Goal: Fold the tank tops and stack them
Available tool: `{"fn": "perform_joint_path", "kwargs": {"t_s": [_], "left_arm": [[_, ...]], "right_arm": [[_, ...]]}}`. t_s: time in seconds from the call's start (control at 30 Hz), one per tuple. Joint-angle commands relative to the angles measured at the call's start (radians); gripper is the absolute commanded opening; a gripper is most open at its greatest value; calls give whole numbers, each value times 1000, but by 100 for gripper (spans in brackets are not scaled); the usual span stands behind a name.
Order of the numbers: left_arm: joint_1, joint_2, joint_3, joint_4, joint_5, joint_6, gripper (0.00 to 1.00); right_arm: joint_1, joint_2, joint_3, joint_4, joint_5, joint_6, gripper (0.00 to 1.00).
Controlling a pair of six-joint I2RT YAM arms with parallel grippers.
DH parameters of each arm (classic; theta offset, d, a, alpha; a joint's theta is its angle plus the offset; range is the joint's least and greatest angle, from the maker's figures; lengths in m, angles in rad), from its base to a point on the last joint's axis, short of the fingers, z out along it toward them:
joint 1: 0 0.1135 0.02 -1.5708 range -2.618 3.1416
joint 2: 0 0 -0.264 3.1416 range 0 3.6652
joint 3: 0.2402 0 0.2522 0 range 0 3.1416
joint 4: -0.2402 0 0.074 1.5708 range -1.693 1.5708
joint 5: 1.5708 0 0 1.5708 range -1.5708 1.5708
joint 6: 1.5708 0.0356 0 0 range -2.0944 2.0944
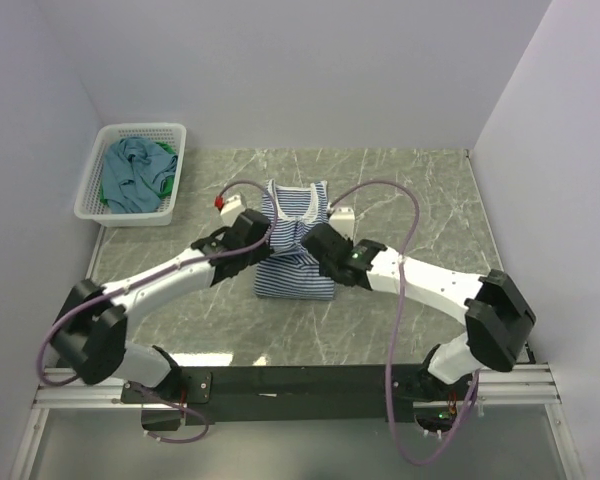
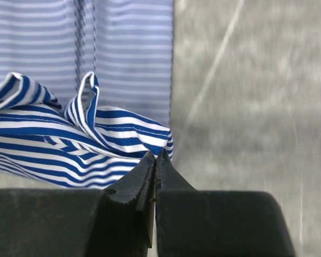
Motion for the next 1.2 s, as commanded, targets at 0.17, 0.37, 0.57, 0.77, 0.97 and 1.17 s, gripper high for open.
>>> {"fn": "perform_joint_path", "kwargs": {"t_s": [0.17,0.37,0.57,0.77,0.97,1.17], "left_arm": [[167,270,218,150,159,153,1],[233,419,300,181,234,188,18],[250,349,266,215,203,184,53],[250,231,208,166,180,146,49],[173,128,32,209,214,77,31],[31,106,-103,253,185,-5,16]], "right_arm": [[-190,190,164,238,-167,-239,0],[-285,322,273,253,-240,-298,34],[-369,299,279,283,-293,-309,62],[-366,192,217,229,-308,-254,59],[-280,162,98,279,-303,-188,53],[-202,210,74,263,-265,-116,46]]}}
